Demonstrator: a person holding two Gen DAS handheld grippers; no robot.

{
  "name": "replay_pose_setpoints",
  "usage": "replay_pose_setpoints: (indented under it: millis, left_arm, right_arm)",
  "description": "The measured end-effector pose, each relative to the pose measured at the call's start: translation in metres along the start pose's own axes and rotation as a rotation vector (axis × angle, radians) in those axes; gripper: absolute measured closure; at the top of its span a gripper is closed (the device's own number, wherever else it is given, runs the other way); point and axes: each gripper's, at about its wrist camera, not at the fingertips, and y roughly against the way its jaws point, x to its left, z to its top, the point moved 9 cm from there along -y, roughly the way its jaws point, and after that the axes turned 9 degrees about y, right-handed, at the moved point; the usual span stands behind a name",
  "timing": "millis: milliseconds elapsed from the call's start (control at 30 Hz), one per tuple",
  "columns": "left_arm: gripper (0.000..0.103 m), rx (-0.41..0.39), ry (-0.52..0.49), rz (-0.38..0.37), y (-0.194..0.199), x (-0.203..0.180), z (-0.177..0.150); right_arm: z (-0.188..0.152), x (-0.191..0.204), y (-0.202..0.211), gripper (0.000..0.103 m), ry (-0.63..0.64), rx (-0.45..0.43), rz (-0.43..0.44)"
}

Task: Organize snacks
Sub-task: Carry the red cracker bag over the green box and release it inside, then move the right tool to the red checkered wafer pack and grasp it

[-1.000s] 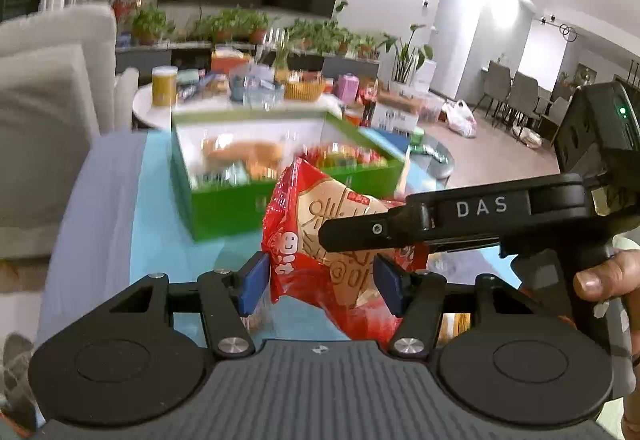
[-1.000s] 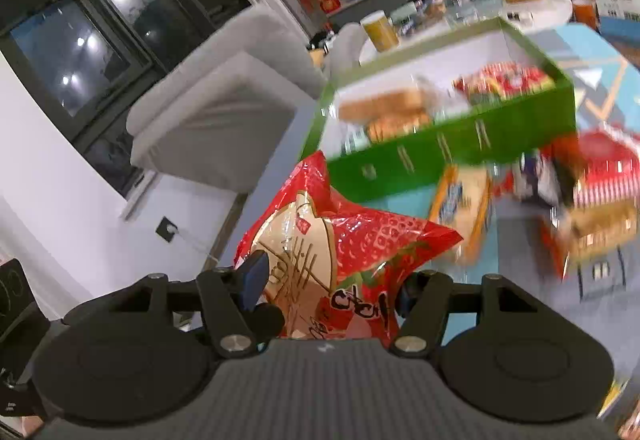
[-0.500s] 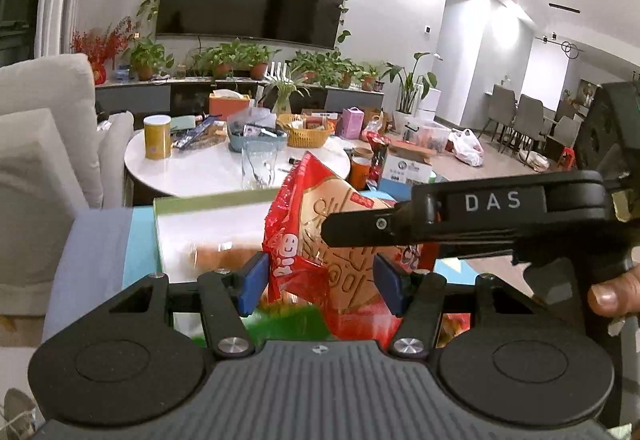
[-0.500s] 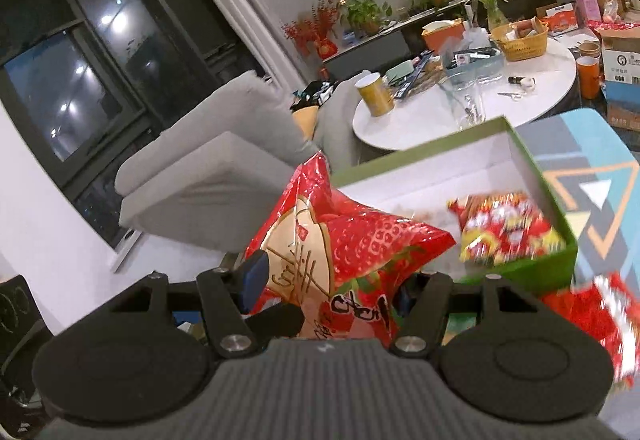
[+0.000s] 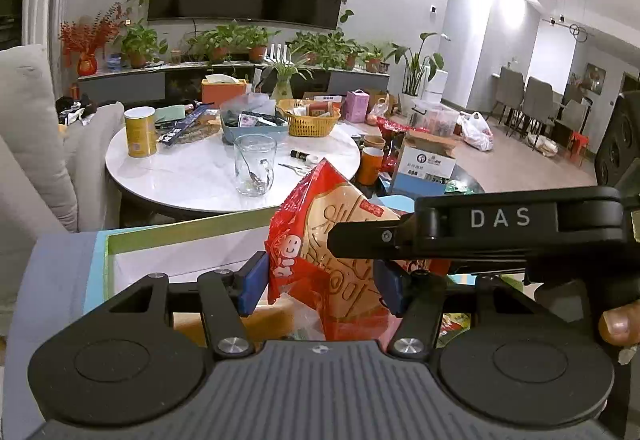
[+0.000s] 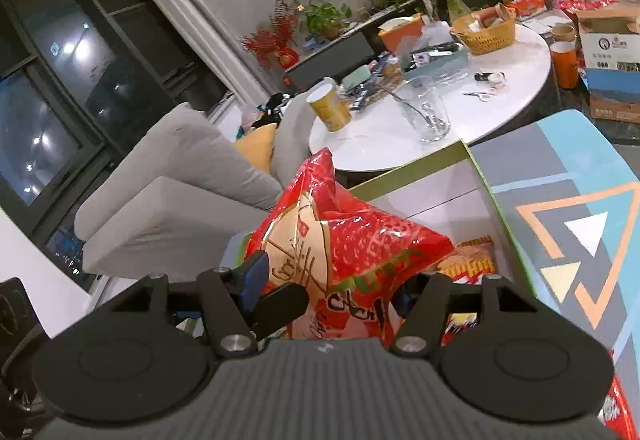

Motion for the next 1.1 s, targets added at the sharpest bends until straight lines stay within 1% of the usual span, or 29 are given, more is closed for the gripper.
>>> replay_pose_setpoints:
  millis: [67,200,267,433,633,833,900,1100]
  left_arm:
    - [0.049,0.017,-0.004,0.007,-0.010,0.002,0.000]
    - [0.048,0.022,-0.024,0.081,-0.019,0.011,-0.002]
    - [0.048,0.026,-0.019,0.085,-0.017,0.015,-0.005]
    - [0.047,0.030,-0.030,0.112,-0.010,0.016,-0.008]
    - [0.045,0.019,-0.042,0.110,0.009,0.008,-0.009]
    - [0.042,0.000,-0.056,0.114,0.031,-0.001,-0.011]
    - [0.040,0.001,-0.058,0.111,0.039,-0.003,-0.015]
    - [0.040,0.027,-0.060,0.103,0.055,-0.011,-0.033]
  right_arm:
    - [0.002,-0.007,-0.004,0.063,-0.017,-0.006,-0.005]
    - [0.003,-0.028,-0.005,0.063,-0.066,-0.028,-0.068]
    - [0.001,-0.034,-0.003,0.063,-0.085,-0.017,-0.085]
    - [0.000,-0.029,0.017,0.063,-0.041,-0.054,-0.120]
    - [0.003,-0.017,0.046,0.060,-0.003,-0.090,-0.130]
    - [0.001,-0.009,0.060,0.060,0.059,-0.092,-0.143]
    - [-0.002,-0.008,0.065,0.060,0.071,-0.087,-0.142]
    - [-0.016,-0.010,0.081,0.060,0.103,-0.077,-0.170]
